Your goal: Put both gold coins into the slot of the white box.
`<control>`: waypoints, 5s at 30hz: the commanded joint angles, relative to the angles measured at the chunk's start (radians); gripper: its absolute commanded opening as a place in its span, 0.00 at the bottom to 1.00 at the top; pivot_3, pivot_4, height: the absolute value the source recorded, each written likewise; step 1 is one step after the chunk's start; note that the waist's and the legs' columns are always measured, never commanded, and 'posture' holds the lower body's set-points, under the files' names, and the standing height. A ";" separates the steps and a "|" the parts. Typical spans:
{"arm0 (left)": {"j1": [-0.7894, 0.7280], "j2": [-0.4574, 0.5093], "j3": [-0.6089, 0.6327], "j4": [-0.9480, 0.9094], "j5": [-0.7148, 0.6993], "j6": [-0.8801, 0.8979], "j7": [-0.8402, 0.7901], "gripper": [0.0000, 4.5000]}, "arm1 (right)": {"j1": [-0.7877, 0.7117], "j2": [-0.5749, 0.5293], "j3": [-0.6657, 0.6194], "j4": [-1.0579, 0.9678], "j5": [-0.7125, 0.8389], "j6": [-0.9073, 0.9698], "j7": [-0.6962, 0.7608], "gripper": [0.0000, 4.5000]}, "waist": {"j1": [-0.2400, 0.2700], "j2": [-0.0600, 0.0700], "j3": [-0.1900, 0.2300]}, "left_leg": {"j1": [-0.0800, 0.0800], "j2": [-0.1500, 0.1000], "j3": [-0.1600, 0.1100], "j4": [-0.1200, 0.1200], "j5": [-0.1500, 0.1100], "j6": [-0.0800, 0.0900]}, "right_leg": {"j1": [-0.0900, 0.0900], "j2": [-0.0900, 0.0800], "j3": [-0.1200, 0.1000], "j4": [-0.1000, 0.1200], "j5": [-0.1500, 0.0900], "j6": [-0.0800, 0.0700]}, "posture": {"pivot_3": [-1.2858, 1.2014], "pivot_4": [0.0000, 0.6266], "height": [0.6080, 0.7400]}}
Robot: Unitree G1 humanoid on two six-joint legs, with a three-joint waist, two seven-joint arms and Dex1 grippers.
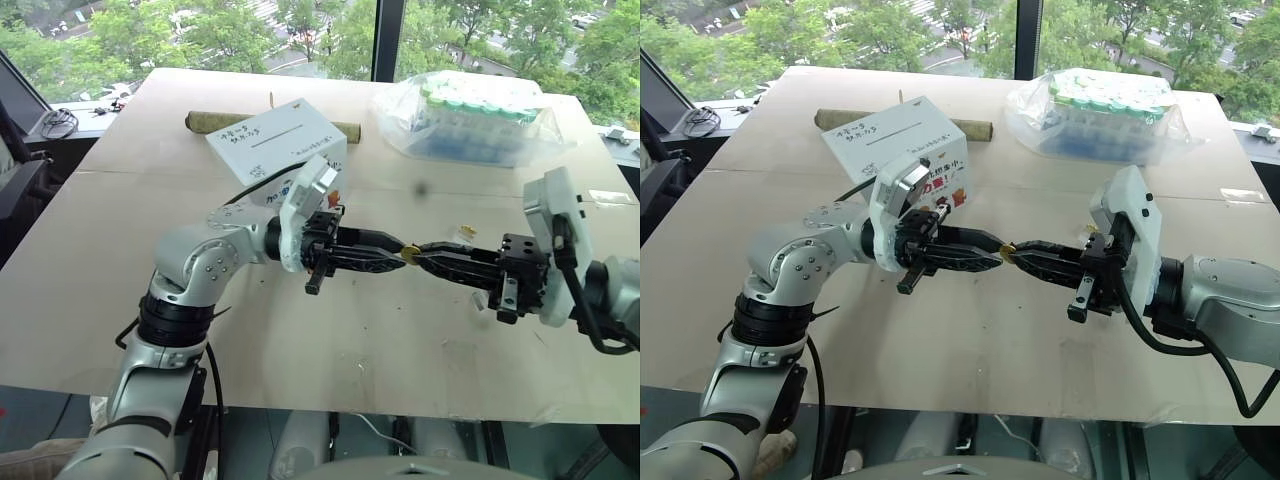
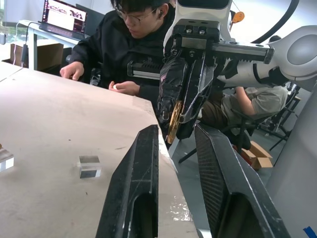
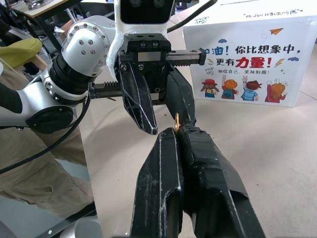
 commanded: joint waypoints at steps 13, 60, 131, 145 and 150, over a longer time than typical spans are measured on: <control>-0.018 -0.007 0.036 0.001 -0.029 0.008 0.000 0.00 | -0.042 0.042 -0.001 -0.011 -0.020 -0.060 -0.014 0.14 | -0.001 0.000 0.000 | 0.000 0.000 0.000 0.000 0.000 0.000 | 0.000 0.000 0.000 0.000 0.000 0.000 | 0.52 0.24 1.00; -0.789 0.204 -0.064 1.386 0.829 -0.649 -0.129 0.00 | 0.176 0.102 -0.233 -0.120 -0.416 -0.175 0.182 0.93 | -0.003 -0.011 0.007 | -0.016 -0.002 -0.002 0.007 0.000 0.000 | -0.016 -0.001 -0.008 0.009 0.000 0.001 | 0.52 0.24 1.00; 0.160 0.197 0.175 -0.211 0.081 -0.036 0.123 0.59 | -0.252 0.319 0.294 0.797 -1.448 -0.116 0.575 0.19 | -0.002 -0.008 0.008 | -0.015 -0.003 -0.008 0.014 0.001 0.000 | -0.011 0.000 -0.004 0.009 0.000 0.000 | 0.52 0.24 1.00; 0.155 0.195 0.168 -0.205 0.080 -0.034 0.128 0.59 | -0.259 0.342 0.273 0.819 -1.480 -0.122 0.569 0.00 | -0.001 -0.008 0.008 | -0.015 -0.003 -0.008 0.014 0.001 0.000 | -0.011 0.000 -0.004 0.009 0.000 0.000 | 0.52 0.24 1.00; 0.152 0.190 0.163 -0.200 0.080 -0.036 0.132 0.59 | -0.255 0.346 0.263 0.808 -1.480 -0.114 0.572 0.00 | -0.001 -0.008 0.008 | -0.015 -0.003 -0.008 0.014 0.001 0.000 | -0.011 0.000 -0.004 0.009 0.000 0.000 | 0.52 0.24 1.00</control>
